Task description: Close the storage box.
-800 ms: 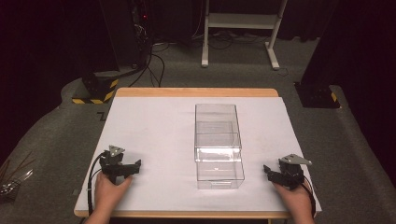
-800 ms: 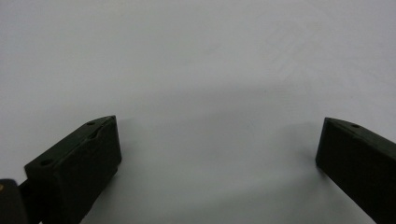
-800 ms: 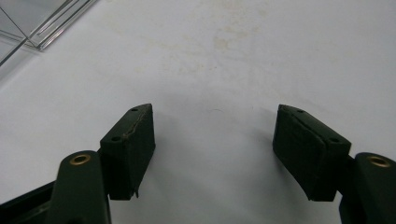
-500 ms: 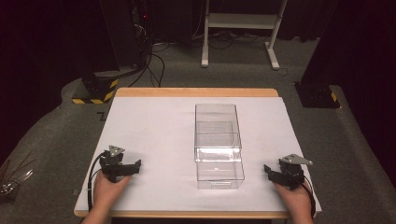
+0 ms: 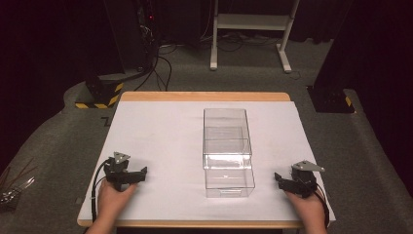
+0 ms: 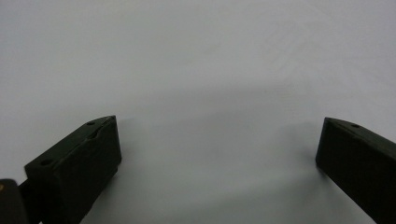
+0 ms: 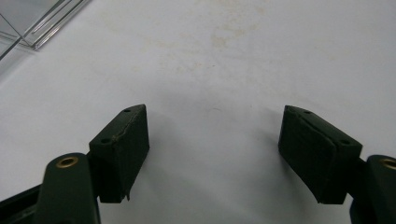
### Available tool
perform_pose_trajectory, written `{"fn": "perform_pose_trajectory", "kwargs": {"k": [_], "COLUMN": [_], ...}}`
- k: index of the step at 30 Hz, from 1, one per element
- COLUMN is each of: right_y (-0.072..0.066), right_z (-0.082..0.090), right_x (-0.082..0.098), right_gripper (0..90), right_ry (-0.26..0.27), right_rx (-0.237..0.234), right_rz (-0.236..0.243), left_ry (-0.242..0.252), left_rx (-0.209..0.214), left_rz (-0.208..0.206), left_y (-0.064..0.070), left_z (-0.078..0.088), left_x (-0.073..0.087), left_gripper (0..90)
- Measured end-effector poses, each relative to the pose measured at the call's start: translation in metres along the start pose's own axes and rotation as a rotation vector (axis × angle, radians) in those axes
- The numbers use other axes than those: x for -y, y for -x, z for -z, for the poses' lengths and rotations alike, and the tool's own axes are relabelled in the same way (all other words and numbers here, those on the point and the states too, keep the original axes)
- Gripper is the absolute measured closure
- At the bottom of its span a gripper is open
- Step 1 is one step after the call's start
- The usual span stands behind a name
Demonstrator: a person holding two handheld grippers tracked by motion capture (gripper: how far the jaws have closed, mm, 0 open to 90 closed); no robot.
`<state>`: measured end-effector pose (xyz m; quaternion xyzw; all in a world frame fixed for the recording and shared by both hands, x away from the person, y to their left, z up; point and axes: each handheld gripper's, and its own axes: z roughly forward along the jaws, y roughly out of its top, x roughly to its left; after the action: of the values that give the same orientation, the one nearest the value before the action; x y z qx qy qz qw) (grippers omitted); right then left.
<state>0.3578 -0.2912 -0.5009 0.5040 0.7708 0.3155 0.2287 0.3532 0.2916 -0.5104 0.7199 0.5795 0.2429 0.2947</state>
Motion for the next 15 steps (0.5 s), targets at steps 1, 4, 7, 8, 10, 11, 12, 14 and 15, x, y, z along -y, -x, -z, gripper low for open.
{"fn": "perform_pose_trajectory", "kwargs": {"k": [1, 4, 7, 8, 10, 11, 12, 14, 15], "right_y": [-0.0003, -0.0012, -0.0029, -0.0034, -0.0021, -0.0021, -0.0006, -0.0001, 0.0], "right_z": [0.0001, 0.0002, 0.0002, 0.0002, 0.0004, 0.0004, 0.0004, 0.0009, 0.002], "right_x": [-0.0002, -0.0007, -0.0018, -0.0017, -0.0008, -0.0008, -0.0007, -0.0005, -0.0003], "right_gripper": [24.1, 24.2, 24.3, 24.3, 24.2, 24.2, 24.2, 23.7, 23.5], "right_ry": [-0.003, -0.01, -0.019, -0.016, -0.01, -0.01, -0.01, -0.011, -0.005], "right_rx": [0.002, 0.009, 0.02, 0.025, 0.014, 0.014, 0.003, 0.0, 0.0], "right_rz": [-0.003, -0.013, -0.016, -0.009, -0.003, -0.003, -0.01, -0.008, -0.006], "left_ry": [0.0, 0.0, 0.0, 0.0, 0.0, 0.0, 0.0, 0.002, 0.002], "left_rx": [0.001, 0.0, 0.0, 0.0, 0.0, 0.0, -0.001, -0.002, -0.002], "left_rz": [0.0, 0.0, -0.001, 0.0, 0.0, 0.0, -0.001, 0.0, 0.0], "left_y": [0.0, 0.0001, 0.0, 0.0, 0.0, 0.0, 0.0, 0.0002, 0.0002], "left_z": [0.0, 0.0, 0.0, 0.0, 0.0, 0.0, 0.0, 0.0, 0.0], "left_x": [0.0, 0.0, 0.0, 0.0, 0.0, 0.0, 0.0, 0.0001, 0.0001], "left_gripper": [0.3, 0.3, 0.3, 0.3, 0.3, 0.3, 0.3, 0.4, 0.4]}}
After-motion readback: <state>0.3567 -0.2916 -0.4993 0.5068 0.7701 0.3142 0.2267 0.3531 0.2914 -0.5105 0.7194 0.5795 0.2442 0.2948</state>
